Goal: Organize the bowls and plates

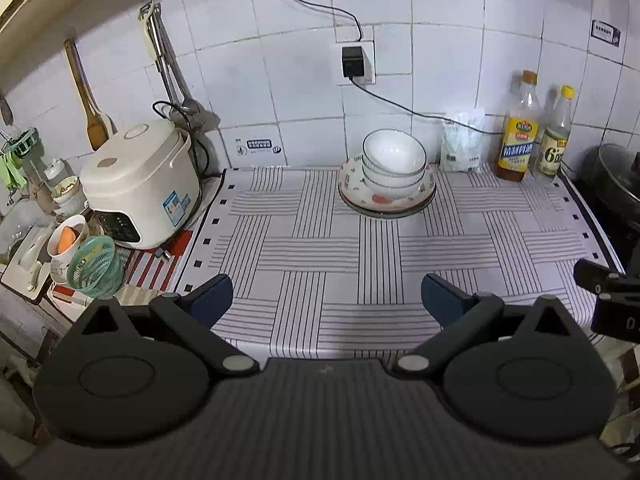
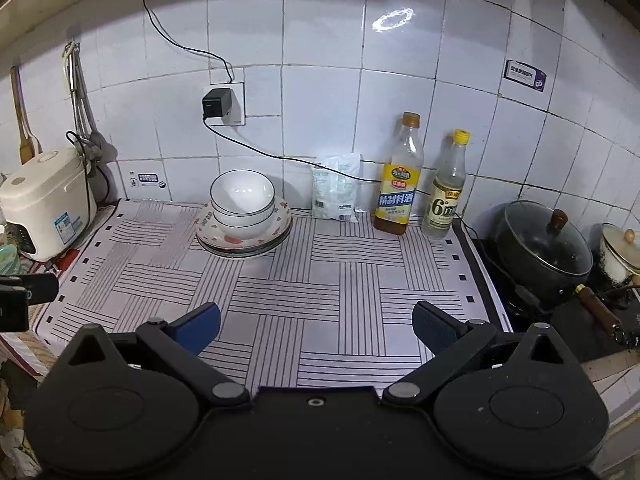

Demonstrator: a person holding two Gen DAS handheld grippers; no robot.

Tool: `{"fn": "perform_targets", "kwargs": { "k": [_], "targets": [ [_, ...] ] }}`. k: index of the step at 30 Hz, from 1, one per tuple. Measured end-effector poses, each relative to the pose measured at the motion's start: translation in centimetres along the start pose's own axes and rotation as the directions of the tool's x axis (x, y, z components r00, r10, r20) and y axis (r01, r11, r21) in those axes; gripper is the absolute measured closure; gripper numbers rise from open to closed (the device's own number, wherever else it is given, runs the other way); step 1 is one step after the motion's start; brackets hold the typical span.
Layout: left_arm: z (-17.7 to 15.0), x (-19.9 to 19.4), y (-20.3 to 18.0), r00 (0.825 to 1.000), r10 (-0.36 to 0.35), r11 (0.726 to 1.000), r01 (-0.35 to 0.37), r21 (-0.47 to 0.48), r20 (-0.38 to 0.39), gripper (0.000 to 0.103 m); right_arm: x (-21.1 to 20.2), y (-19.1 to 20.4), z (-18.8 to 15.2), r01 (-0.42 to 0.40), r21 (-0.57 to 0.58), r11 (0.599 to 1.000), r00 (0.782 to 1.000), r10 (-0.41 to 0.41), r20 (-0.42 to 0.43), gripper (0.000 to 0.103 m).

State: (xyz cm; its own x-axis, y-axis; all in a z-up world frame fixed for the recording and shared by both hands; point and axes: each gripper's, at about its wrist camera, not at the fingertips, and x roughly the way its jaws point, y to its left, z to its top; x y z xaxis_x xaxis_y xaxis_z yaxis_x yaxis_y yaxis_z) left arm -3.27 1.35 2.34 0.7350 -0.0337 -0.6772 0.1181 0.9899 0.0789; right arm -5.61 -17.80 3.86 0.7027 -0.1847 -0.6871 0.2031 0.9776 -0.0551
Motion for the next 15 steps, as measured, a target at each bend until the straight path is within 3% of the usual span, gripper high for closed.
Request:
{"fn": "perform_targets", "kwargs": {
  "k": [15],
  "targets": [
    [-0.10,0.62,-0.51,1.000,-0.017,1.000,0.017,0.006,0.004,0.001,0.46,0.04,-0.23,0.024,-0.008,1.000,0.999,-0.024,0.024,0.000]
  ]
}}
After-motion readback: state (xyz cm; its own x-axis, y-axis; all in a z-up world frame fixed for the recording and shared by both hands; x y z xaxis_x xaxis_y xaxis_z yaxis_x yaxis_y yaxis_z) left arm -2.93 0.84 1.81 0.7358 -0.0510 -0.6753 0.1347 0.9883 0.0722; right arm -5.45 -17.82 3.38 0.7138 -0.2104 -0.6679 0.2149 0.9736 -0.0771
